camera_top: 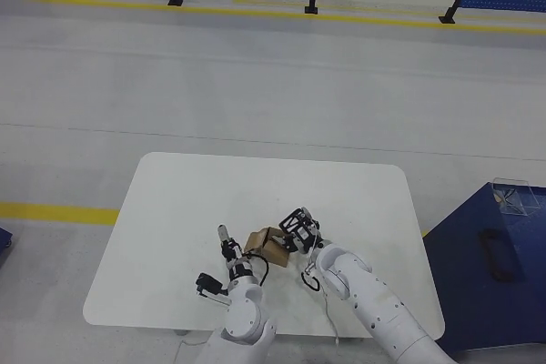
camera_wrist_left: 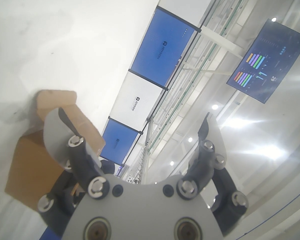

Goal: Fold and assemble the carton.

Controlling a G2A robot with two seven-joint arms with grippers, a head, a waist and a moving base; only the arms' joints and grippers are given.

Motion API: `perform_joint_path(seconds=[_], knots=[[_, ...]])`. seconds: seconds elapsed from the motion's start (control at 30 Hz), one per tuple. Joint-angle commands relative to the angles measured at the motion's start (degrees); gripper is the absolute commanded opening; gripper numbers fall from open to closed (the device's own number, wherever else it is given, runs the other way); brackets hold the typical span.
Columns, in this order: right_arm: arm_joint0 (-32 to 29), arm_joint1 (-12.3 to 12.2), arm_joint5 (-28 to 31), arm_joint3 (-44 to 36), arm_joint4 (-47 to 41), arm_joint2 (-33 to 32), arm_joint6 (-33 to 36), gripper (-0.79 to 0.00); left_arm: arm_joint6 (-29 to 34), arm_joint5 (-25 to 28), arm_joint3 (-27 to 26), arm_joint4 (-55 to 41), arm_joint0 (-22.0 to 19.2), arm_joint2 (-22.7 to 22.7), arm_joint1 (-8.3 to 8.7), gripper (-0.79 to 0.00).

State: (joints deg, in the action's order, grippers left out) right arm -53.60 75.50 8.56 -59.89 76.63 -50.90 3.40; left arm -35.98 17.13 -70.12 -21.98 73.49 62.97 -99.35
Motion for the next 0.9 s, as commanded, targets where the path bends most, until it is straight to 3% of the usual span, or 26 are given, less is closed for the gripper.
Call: perform_joint_path(seconds=[0.0, 0.1, 0.37, 0.67, 0.87], knots=[[-0.1, 0.02, 0.12, -0.13, 0.08, -0.24, 0.05, 0.0, 0.48, -0.72, -1.6, -0.03, 1.56, -0.24, -0.02, 0.0], [-0.42, 0.06, 0.29, -0.42, 0.4, -0.45, 0.1, 0.0, 0.87, -2.69, -2.38, 0.08, 2.47, -0.65, -0.13, 0.0], [-1.52, -0.03, 1.06, -1.61, 2.56, -0.88, 0.63, 0.0, -1.99, -3.05, 3.83, -2.01, -1.75, 0.18, -1.12, 0.0], [-2.71, -0.4, 2.47, -3.05, 4.29, -2.3, 0.82, 0.0, -2.87, 1.99, 10.96, -2.76, -6.47, 0.96, -2.2, 0.0], [-3.25, -0.59, 3.28, -3.72, 4.69, -3.36, 1.15, 0.0, -2.46, 7.27, 10.99, 0.74, -7.04, 1.69, -2.34, 0.0]])
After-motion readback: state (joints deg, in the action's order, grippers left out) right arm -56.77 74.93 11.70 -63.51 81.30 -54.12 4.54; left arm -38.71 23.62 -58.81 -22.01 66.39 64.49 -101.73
